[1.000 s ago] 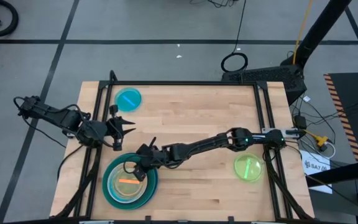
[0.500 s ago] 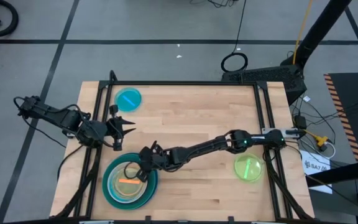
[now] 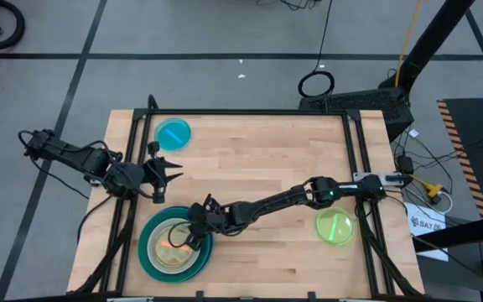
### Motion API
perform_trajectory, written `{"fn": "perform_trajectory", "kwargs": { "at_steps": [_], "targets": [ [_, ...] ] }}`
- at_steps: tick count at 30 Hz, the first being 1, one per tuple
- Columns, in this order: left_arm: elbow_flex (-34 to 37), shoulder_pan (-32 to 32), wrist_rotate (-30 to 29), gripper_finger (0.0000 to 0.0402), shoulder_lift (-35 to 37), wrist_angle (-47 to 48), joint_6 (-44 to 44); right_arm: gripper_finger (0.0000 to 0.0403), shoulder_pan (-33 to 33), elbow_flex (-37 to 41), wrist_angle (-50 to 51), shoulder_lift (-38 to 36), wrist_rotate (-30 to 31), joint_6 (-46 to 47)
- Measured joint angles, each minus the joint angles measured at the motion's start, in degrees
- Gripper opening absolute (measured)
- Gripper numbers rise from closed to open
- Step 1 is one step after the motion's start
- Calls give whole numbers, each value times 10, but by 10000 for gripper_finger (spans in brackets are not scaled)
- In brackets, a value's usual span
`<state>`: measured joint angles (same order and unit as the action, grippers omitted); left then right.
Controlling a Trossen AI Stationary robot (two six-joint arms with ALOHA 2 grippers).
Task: Stack plastic plates
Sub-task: Stack the light blue plate on top of the orange plate
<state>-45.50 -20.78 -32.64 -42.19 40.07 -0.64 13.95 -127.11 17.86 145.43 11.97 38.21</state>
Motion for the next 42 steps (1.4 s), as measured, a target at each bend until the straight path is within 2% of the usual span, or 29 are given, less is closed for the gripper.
{"fn": "perform_trajectory", "kwargs": {
  "at_steps": [6, 11, 18, 27, 30, 34, 37, 42],
  "targets": [
    [0, 0, 0, 102, 0, 0, -18, 91, 0, 0, 46, -34, -2, -68],
    [0, 0, 1, 102, -1, 0, -48, 91, 3, 0, 198, -77, 3, -158],
    [0, 1, 1, 102, -1, -8, -105, 91, 8, 0, 442, -108, 116, -303],
    [0, 18, -5, 102, -6, -29, -177, 91, -34, 0, 590, -107, 117, -392],
    [0, 25, -18, 102, -9, -25, -209, 91, -50, 7, 625, -116, 82, -409],
    [0, 37, -30, 102, -16, -22, -239, 91, -70, 111, 581, -181, 45, -437],
    [0, 50, -32, 102, -25, -20, -254, 90, -84, 257, 492, -271, 44, -438],
    [0, 85, -33, 102, -53, -25, -271, 90, -100, 532, 266, -444, 44, -430]
  ]
}}
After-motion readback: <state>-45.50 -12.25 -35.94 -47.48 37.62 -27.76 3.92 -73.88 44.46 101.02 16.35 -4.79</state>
